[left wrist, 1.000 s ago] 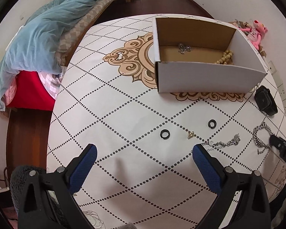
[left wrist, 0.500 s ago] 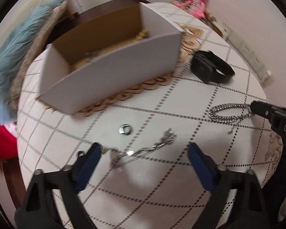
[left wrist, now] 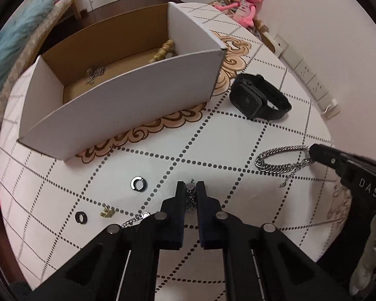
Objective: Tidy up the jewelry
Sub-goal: 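Carry both chains into the cardboard box and open both tools, then lift both open tools out of the box, then grasp the black watch with the right tool while the left tool grasps a black ring, then carry the watch and ring into the cardboard box and open both tools, then lift both open tools out of the box, then grasp the black ring with the right tool while the left tool grasps the gold earring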
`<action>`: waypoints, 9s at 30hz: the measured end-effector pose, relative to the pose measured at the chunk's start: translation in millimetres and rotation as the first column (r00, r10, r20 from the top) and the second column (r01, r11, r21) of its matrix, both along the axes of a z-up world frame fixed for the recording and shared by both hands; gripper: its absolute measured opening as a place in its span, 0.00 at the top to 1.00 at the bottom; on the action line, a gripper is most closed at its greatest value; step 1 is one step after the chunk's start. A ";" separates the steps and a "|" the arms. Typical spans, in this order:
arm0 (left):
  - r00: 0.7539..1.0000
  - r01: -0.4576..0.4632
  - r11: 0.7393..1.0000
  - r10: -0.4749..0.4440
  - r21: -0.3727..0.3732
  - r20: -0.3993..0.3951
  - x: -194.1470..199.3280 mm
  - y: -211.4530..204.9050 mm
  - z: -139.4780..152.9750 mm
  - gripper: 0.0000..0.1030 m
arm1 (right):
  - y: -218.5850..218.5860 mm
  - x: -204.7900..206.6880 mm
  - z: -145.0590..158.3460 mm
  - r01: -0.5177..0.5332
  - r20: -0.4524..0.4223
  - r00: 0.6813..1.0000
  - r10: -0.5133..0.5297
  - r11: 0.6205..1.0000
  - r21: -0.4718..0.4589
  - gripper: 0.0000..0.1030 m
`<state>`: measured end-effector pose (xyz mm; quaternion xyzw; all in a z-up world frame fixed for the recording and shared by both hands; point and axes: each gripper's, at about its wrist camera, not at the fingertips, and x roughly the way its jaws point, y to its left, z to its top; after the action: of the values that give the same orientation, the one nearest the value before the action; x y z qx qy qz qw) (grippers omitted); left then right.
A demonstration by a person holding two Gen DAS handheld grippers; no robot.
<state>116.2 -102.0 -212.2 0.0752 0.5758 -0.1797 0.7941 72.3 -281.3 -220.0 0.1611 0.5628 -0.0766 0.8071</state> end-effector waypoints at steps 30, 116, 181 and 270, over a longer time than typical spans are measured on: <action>0.970 -0.115 0.924 0.184 -0.365 0.161 21.4 88.0 174.9 0.96 | 70.0 40.4 156.7 -0.303 0.292 0.924 0.246 0.938 0.170 0.93; 0.846 -0.472 0.882 0.456 -0.010 0.276 -18.8 128.0 154.5 0.00 | 115.8 16.6 153.1 -0.291 0.196 0.926 0.324 0.940 -0.178 0.03; 0.937 -0.340 0.940 0.337 0.015 0.087 -3.8 91.7 -3.7 0.90 | 71.5 32.4 -8.8 -0.174 0.017 0.984 0.175 0.982 -0.075 0.90; 0.844 -0.453 0.891 0.427 0.007 0.323 -1.6 120.6 166.5 0.01 | 108.8 35.4 167.6 -0.284 0.203 0.925 0.322 0.938 -0.197 0.04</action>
<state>114.6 18.6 -45.7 0.0016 0.4513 0.0457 0.8912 107.7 -172.5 -52.3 0.0129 0.4746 0.0229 0.8798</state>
